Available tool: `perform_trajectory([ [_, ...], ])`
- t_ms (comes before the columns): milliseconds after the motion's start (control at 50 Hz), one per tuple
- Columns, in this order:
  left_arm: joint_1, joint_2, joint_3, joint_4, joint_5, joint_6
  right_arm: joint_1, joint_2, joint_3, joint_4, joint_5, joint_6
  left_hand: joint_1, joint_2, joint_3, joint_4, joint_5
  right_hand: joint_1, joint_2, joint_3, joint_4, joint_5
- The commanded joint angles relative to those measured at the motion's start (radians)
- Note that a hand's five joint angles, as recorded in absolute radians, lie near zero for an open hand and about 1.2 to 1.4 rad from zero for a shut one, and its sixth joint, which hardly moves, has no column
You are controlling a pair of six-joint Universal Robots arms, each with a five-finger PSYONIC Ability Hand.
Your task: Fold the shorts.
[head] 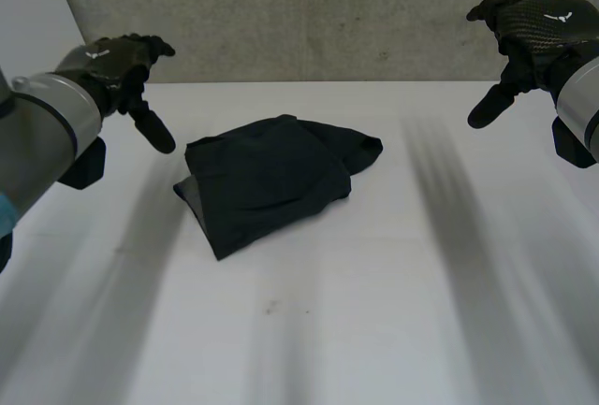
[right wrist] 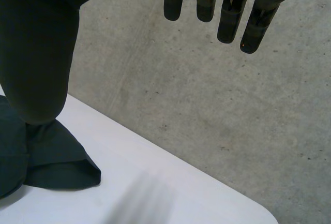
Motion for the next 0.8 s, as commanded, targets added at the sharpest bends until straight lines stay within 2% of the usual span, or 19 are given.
perform_trajectory([
  [20,0.003,-0.126,0.001,0.049,0.004,0.005,0.005,0.002,0.01,-0.01,0.0,-0.034,0.099,0.1,0.07,0.058,0.041,0.038,0.009,-0.038,-0.059,-0.053],
  [140,-0.031,-0.261,-0.01,0.051,0.049,0.033,0.021,0.007,0.019,-0.026,0.002,-0.068,0.14,0.141,0.111,0.099,0.082,0.038,0.009,-0.038,-0.059,-0.053],
  [280,-0.104,-0.41,0.005,0.098,0.041,0.033,0.028,0.008,0.028,-0.033,0.002,-0.077,0.143,0.144,0.114,0.102,0.085,0.038,0.009,-0.038,-0.059,-0.053],
  [420,-0.107,-0.487,0.011,0.164,0.037,0.04,0.028,0.01,0.047,-0.049,0.002,-0.077,0.146,0.147,0.117,0.105,0.088,0.038,0.009,-0.038,-0.059,-0.053],
  [580,-0.106,-0.56,0.062,0.168,0.015,0.056,0.028,0.019,0.054,-0.058,0.002,-0.077,0.24,0.241,0.211,0.199,0.182,0.038,0.009,-0.038,-0.059,-0.053],
  [600,-0.106,-0.565,0.067,0.168,0.008,0.063,0.028,0.027,0.054,-0.058,0.0,-0.078,0.281,0.282,0.252,0.239,0.223,0.038,0.009,-0.038,-0.059,-0.053],
  [680,-0.104,-0.582,0.094,0.174,-0.06,0.093,0.029,0.033,0.054,-0.058,0.0,-0.079,1.049,1.05,1.02,1.007,0.991,0.038,0.009,-0.038,-0.059,-0.053],
  [700,-0.104,-0.577,0.105,0.181,-0.104,0.097,0.028,0.033,0.054,-0.058,0.0,-0.079,1.23,1.231,1.201,1.189,1.172,0.038,0.009,-0.038,-0.059,-0.053],
  [800,-0.089,-0.525,0.126,0.204,-0.21,0.126,0.028,0.033,0.053,-0.058,0.0,-0.079,1.232,1.233,1.203,1.191,1.174,0.038,0.009,-0.038,-0.059,-0.053],
])
